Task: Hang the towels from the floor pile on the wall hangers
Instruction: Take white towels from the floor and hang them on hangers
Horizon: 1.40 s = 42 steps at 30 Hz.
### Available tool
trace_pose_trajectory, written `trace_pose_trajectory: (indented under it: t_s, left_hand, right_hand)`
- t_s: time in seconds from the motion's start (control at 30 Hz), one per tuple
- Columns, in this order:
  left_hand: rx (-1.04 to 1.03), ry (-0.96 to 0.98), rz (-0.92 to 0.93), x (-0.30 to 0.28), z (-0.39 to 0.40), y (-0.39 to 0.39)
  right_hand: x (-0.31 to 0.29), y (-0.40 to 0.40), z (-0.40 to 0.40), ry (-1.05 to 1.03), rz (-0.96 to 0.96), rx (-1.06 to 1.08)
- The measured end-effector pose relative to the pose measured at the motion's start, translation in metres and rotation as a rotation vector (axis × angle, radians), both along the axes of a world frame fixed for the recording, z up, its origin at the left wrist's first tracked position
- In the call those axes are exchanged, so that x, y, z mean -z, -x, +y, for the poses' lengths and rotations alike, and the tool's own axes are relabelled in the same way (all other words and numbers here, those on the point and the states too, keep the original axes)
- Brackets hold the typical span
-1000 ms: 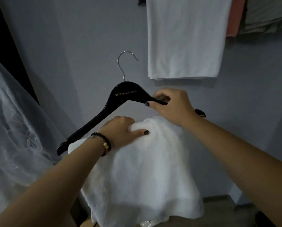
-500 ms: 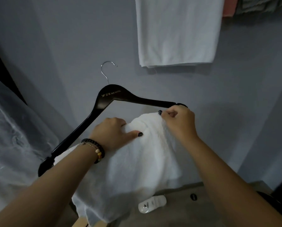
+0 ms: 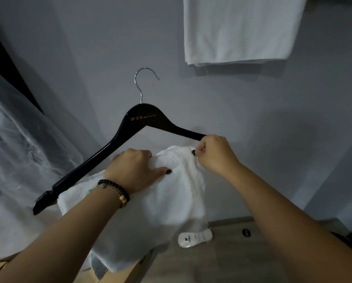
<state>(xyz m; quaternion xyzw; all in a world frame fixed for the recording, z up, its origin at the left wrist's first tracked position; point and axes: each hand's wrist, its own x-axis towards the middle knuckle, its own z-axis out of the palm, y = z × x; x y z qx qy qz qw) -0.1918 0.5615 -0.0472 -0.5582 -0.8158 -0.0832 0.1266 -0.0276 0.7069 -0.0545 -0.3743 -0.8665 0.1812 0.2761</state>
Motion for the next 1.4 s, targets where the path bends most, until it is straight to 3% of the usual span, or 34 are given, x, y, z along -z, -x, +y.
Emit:
trace_pose_trajectory:
  t_s: [0.2,0.4,0.5,0.67,0.8,0.93,1.03,1.1,1.2,1.33,1.4]
  left_hand:
    - [0.034,0.013,0.07,0.005,-0.007,0.004]
    - [-0.008,-0.138,-0.047,0.0,-0.017,0.0]
    - [0.01,-0.156,-0.122,0.008,-0.014,-0.005]
    - [0.027,-0.167,-0.216,0.013,-0.013,-0.004]
    - [0.064,-0.188,-0.308,0.012,-0.015,-0.003]
    - [0.107,-0.227,-0.389,0.01,-0.016,-0.001]
    - [0.105,-0.151,-0.35,0.014,-0.017,-0.001]
    - [0.118,-0.121,-0.306,0.018,-0.02,0.004]
    - [0.162,-0.107,-0.232,0.018,-0.02,0.011]
    - [0.32,-0.169,-0.153,0.006,-0.019,0.014]
    - [0.354,-0.221,-0.152,0.0,-0.022,0.023]
  right_hand:
    - [0.001,0.002,-0.01,-0.163,-0.186,-0.085]
    - [-0.018,-0.012,0.01,-0.22,0.024,0.051]
    - [-0.001,-0.019,0.008,-0.112,0.195,0.13]
    - [0.015,-0.022,0.002,0.386,0.455,0.135]
    - [0.012,-0.018,0.0,0.333,0.4,0.037]
    - [0.007,-0.033,0.004,0.23,0.5,0.014]
    - [0.007,-0.047,0.006,0.214,0.315,0.062]
    - [-0.006,-0.053,0.006,0.098,0.256,0.098]
    - [-0.043,-0.039,-0.003,-0.05,0.252,-0.077]
    - [-0.068,0.002,-0.012,0.238,-0.125,-0.375]
    - [-0.07,0.015,-0.008,0.288,-0.078,-0.41]
